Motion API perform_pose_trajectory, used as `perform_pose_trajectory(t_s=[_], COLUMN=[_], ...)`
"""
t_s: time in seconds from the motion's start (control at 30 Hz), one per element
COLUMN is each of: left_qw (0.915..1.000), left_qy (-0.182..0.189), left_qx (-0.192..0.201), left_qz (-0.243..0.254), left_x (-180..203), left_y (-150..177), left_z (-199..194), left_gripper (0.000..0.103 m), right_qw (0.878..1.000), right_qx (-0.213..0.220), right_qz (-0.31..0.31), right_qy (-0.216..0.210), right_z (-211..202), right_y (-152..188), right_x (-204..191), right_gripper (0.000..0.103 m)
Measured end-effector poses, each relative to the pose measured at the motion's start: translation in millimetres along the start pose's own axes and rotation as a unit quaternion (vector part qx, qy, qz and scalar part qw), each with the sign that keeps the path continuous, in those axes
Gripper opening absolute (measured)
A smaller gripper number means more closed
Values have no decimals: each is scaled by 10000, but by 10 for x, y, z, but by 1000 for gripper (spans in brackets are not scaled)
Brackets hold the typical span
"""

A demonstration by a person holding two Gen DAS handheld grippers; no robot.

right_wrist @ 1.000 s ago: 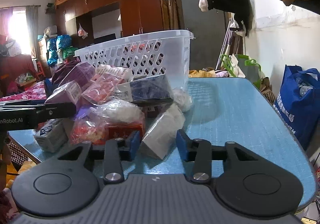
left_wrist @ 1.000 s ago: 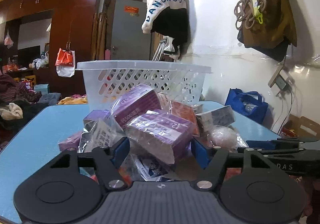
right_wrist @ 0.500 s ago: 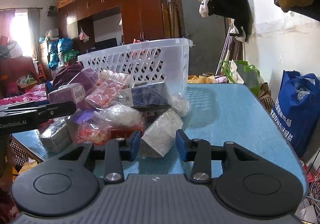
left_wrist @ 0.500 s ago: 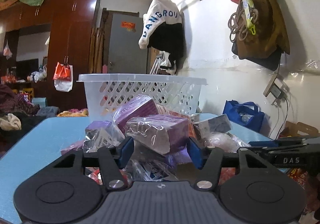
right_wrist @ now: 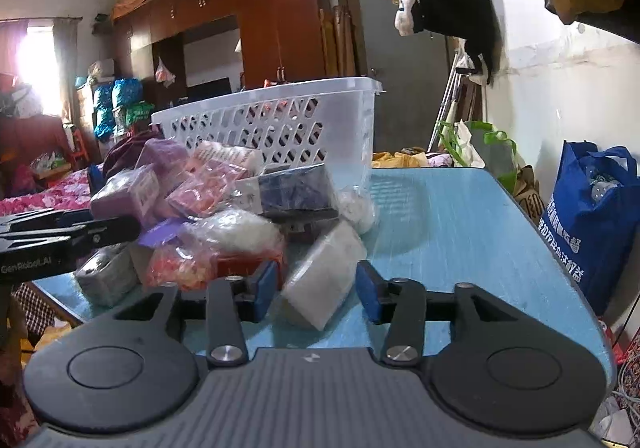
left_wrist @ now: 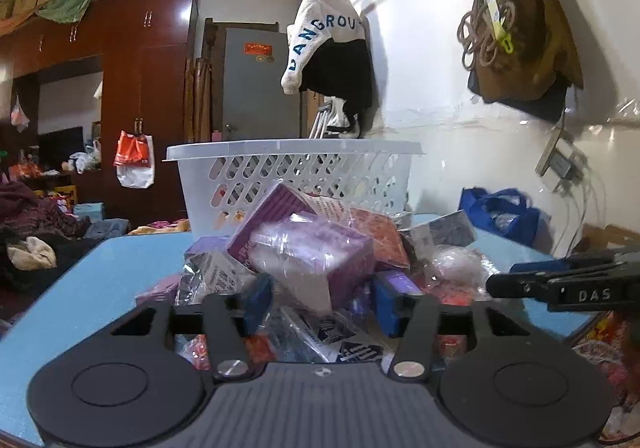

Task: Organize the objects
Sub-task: 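Grasp a wrapped purple box with the left gripper while the right grasps a clear bag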

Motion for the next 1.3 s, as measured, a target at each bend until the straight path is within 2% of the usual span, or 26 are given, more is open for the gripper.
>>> perform_pose_trajectory(t_s=[0.03, 0.07, 0.17, 0.23, 0.3, 0.33, 0.37, 0.4, 0.57, 0.73, 1.1, 1.2, 1.3], left_qw=[10000, 9999, 9998, 9997, 9998, 9998, 9998, 9998, 9995, 9984, 9970, 9972, 9959], left_qy=[-78, -132, -147, -206, -174, -136, -94, -71, -147, -59, -125, -116, -186], left_qx=[25, 29, 16, -43, -52, -69, -92, -73, 258, 557, 709, 720, 868], left_qz=[28, 58, 136, 109, -54, -131, -165, -173, -117, -97, -302, -181, -169], left_x=[16, 36, 85, 96, 59, 37, 18, 8, 0, -17, -255, -298, -388], left_y=[-3, -8, -20, -37, -49, -50, -48, -46, -49, -117, -283, -420, -669], left_z=[4, 10, 23, 52, 62, 68, 69, 57, -79, -207, -236, -191, -151], left_gripper=[74, 78, 80, 80, 77, 64, 64, 64, 63, 64, 64, 64, 64], right_qw=[10000, 10000, 10000, 9999, 9999, 9999, 9999, 9999, 10000, 9994, 9989, 9979, 9961], right_qx=[-12, -21, -88, -134, -135, -138, -141, -146, -17, 149, 422, 564, 796], right_qz=[12, 21, 33, 35, -15, -43, -65, -64, -83, -264, -107, -259, -356], right_qy=[0, -4, 3, -14, 11, 40, 37, 14, -37, 149, 164, 176, 94], right_z=[12, 24, 71, 95, 101, 96, 90, 79, -29, -136, -316, -344, -343], right_y=[-1, 1, 16, 34, 43, 46, 46, 49, 41, -7, -141, -269, -544], right_x=[2, 7, 23, 17, 10, 5, 1, 0, -8, -39, 102, 52, 3], right_gripper=[50, 51, 57, 57, 56, 55, 46, 43, 41, 39, 38, 38, 38])
Point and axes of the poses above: each gripper's, at about its wrist camera, not at the fingertips, and z roughly the way its jaws point, x to its right, y to its underside, the point moved 4 cm from there along z, roughly the way its jaws point, and after that the axes turned 9 degrees about -x, right-handed, at the moved point
